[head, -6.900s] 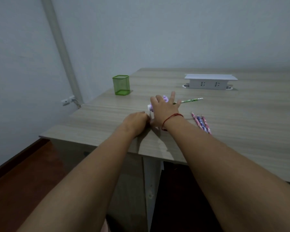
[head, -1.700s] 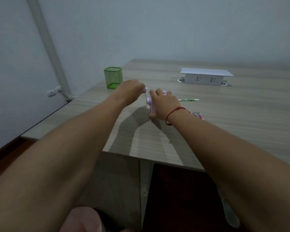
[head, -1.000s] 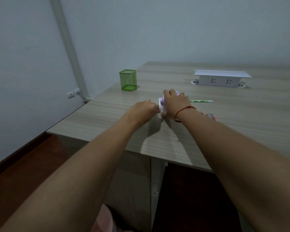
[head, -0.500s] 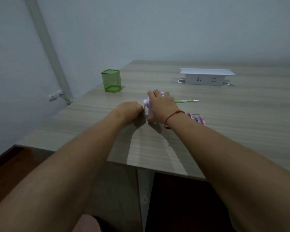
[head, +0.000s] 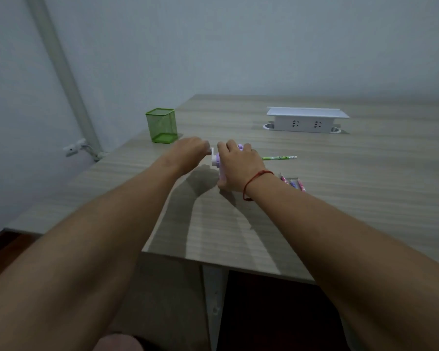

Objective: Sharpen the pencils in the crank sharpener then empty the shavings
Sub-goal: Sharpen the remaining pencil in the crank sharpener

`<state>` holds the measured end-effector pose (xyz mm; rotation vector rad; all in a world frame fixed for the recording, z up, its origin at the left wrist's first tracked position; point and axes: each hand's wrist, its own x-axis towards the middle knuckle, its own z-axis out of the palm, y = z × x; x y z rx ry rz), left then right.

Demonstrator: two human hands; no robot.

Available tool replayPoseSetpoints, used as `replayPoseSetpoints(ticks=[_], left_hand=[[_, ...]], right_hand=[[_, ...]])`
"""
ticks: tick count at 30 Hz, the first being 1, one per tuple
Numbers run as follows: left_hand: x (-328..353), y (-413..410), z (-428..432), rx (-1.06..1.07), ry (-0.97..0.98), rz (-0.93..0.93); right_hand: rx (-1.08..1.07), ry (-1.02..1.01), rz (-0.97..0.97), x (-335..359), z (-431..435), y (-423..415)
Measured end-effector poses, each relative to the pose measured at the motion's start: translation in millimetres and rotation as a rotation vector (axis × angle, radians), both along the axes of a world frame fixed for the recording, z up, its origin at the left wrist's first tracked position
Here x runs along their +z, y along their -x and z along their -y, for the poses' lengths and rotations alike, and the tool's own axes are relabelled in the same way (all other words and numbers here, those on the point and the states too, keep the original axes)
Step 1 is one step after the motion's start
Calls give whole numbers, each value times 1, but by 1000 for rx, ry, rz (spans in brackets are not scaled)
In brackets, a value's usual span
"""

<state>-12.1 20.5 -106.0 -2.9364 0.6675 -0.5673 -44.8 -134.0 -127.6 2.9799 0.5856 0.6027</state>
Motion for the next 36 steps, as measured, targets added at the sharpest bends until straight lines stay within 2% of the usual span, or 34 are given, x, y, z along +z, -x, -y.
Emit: replayPoseSetpoints(ticks=[15, 19, 24, 36], left_hand=[[12, 54, 3, -120, 131, 148], [-9, 69, 1, -168, 199, 108], [-9, 73, 5, -95, 161, 40], [-13, 76, 13, 5, 113, -133]], right_hand=[[-100, -40, 21, 1, -8, -3], [-133, -30, -45, 2, -11, -4], [-125, -72, -80, -4, -12, -14], [-53, -112, -39, -10, -5, -19]])
